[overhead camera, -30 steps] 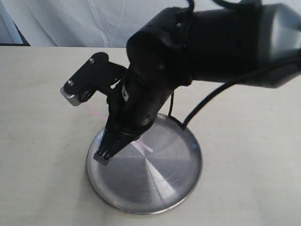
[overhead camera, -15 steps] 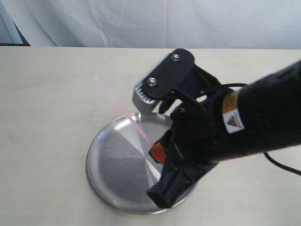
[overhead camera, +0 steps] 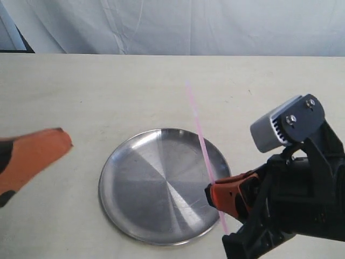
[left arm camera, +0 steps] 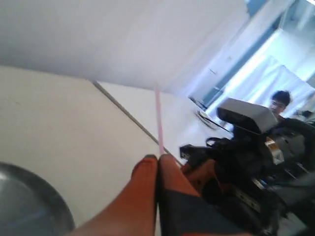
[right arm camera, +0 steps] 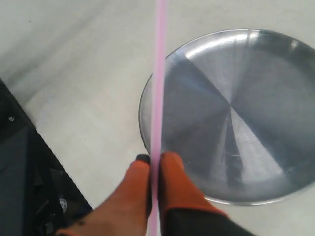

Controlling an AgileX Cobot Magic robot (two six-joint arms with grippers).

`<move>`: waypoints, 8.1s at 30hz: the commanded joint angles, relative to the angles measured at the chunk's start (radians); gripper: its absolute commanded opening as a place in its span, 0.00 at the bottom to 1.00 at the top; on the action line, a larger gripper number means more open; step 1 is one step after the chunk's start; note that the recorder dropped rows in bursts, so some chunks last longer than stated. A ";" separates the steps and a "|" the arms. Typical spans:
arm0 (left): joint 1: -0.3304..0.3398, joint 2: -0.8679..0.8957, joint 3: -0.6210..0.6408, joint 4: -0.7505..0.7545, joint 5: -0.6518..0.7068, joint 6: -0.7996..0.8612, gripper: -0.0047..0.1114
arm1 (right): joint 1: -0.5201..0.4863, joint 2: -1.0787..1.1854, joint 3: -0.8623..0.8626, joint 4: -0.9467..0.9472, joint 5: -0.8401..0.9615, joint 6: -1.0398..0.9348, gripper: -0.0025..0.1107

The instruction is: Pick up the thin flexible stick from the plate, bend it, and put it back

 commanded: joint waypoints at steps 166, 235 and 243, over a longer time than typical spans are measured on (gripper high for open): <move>-0.595 0.687 -0.571 0.414 0.467 0.054 0.04 | 0.195 0.048 -0.210 -0.336 -0.024 0.269 0.01; -0.595 0.647 -0.746 0.281 0.395 0.070 0.04 | 0.195 0.159 -0.208 -0.687 0.260 0.590 0.01; -0.595 0.647 -0.746 0.293 0.332 0.062 0.09 | 0.195 0.136 -0.208 -0.705 0.343 0.590 0.01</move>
